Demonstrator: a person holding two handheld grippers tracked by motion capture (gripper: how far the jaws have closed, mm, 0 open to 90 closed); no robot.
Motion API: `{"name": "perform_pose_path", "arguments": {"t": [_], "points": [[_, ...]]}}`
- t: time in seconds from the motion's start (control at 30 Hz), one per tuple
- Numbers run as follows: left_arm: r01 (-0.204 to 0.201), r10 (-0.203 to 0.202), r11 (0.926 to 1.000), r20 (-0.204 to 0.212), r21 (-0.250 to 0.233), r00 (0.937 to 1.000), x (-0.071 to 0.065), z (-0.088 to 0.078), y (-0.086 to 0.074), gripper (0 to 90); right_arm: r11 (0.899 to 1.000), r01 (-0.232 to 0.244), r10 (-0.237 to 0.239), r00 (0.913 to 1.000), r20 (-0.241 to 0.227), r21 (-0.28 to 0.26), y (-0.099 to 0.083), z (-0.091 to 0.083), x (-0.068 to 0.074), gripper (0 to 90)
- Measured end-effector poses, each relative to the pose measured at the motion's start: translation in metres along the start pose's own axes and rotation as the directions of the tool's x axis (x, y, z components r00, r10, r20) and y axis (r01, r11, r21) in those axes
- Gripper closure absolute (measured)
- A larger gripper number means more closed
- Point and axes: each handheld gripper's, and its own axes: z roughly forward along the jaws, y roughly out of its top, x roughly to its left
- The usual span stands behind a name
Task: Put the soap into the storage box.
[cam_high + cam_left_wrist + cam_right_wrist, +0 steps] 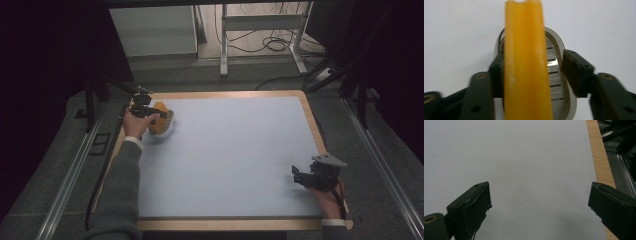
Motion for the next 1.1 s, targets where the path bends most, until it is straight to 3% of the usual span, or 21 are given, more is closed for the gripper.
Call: {"name": "perform_pose_path", "arguments": {"t": [0.03,0.17,0.27,0.3,0.37,0.53,0.7,0.77,0.87,0.97,1.1], "points": [[0.0,-0.001,1.0,-0.01,-0.008,1.0,0.0,-0.001,0.0,29.5,1.0,0.005,-0.005,1.0,0.001,0.001,0.0,0.0,0.001,4.4],[-0.026,0.026,0.9995,-0.047,-0.017,0.9986,0.002,-0.01,-0.002,24.4,1.0,0.008,-0.008,1.0,-0.001,-0.004,0.0,0.0,0.002,4.4],[-0.021,0.017,0.9976,-0.062,-0.065,0.9979,0.004,-0.019,-0.004,22.9,1.0,0.007,-0.007,1.0,0.0,-0.003,0.0,0.0,0.002,4.4],[-0.019,0.015,0.996,-0.05,-0.087,0.9986,0.004,-0.023,-0.005,24.1,1.0,0.006,-0.006,1.0,-0.001,-0.003,0.0,0.0,0.002,4.4],[-0.045,0.039,0.9922,-0.052,-0.116,0.9979,0.001,-0.032,-0.007,23.9,1.0,0.008,-0.008,1.0,0.0,-0.002,0.0,0.0,0.002,4.4],[-0.08,0.082,0.9843,0.001,-0.157,0.9967,-0.012,-0.047,-0.015,23.2,1.0,0.013,-0.013,0.9999,-0.003,-0.006,0.001,0.0,0.004,4.4],[-0.094,0.111,0.9764,0.079,-0.195,0.9907,-0.022,-0.059,-0.027,23.6,1.0,0.011,-0.011,0.9999,-0.002,-0.004,0.001,0.0,0.003,4.4],[-0.109,0.136,0.972,0.117,-0.208,0.9838,-0.029,-0.063,-0.039,24.5,1.0,0.014,-0.014,0.9999,-0.003,-0.004,0.001,0.0,0.004,4.4],[-0.12,0.15,0.9695,0.129,-0.213,0.9802,-0.033,-0.066,-0.047,24.6,1.0,0.014,-0.014,0.9999,-0.004,-0.005,0.001,0.0,0.004,4.4],[-0.133,0.172,0.9668,0.17,-0.218,0.9704,-0.039,-0.068,-0.061,26.6,1.0,0.01,-0.01,0.9999,-0.003,-0.012,0.002,-0.002,0.003,4.4],[-0.173,0.211,0.9631,0.179,-0.206,0.961,-0.047,-0.069,-0.077,26.6,1.0,0.01,-0.01,1.0,-0.003,-0.013,0.002,-0.002,0.003,4.4]]}}
